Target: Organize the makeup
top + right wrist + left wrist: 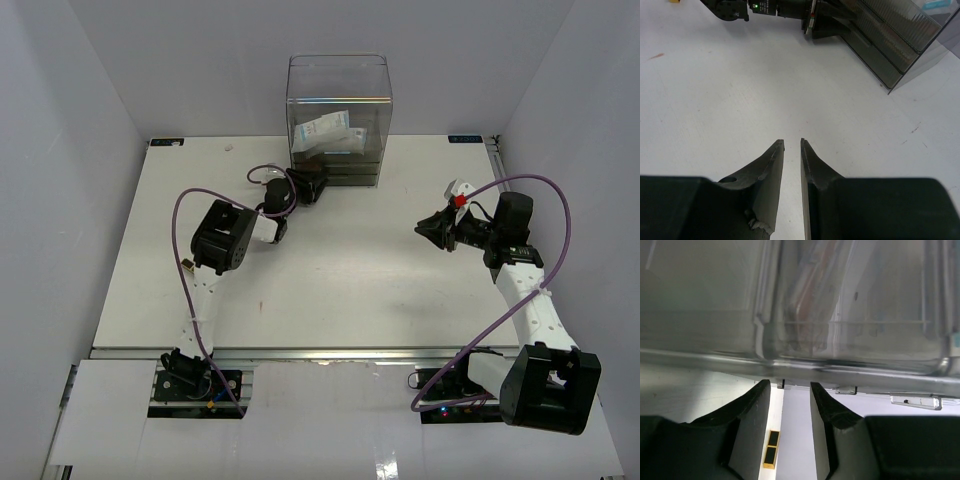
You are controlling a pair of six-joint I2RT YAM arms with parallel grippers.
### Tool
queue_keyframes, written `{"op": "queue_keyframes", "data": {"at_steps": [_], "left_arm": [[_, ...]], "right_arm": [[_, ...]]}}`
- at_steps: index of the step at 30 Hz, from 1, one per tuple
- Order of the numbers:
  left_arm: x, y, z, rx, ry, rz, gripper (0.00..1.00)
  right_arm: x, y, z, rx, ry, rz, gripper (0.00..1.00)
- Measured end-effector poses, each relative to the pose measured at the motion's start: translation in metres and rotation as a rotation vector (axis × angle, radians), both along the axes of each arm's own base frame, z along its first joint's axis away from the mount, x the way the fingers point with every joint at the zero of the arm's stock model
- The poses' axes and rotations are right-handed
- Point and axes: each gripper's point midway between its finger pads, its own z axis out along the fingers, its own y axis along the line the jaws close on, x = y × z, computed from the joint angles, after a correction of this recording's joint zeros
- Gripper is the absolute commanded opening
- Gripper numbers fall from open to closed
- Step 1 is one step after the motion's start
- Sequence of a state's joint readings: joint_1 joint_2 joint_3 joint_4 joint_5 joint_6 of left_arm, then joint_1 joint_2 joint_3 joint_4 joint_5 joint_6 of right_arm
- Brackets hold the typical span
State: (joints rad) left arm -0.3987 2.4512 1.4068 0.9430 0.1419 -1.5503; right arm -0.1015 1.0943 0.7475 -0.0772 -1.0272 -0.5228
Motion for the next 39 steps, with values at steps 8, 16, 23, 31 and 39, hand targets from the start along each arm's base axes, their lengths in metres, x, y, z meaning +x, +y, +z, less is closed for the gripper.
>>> {"op": "queue_keyframes", "data": {"at_steps": [8,16,23,31,39], "left_arm": [[0.001,-0.003,-0.007,-0.019,0.019,0.014,0.2],[0.001,-0.004,-0.005,-0.025,0.014,0.016,0.1],[-0.006,-0.002,-0.007,-0.036,-0.004,0.016,0.07],[-0.044,0.001,-0.01,-0.043,-0.018,-0.01,0.06],[-0.091,0.006,-0.013,-0.035,0.0,-0.039,0.12]], "right_arm": [[0.0,-0.001,0.0,0.0,0.0,-0.003,0.26],[0.001,-0.002,0.0,0.004,0.006,-0.009,0.26],[0.001,-0.003,0.0,0.007,0.011,-0.012,0.26],[0.001,-0.003,0.0,0.009,0.015,-0.014,0.26],[0.001,-0.005,0.0,0.01,0.016,-0.02,0.26]]}}
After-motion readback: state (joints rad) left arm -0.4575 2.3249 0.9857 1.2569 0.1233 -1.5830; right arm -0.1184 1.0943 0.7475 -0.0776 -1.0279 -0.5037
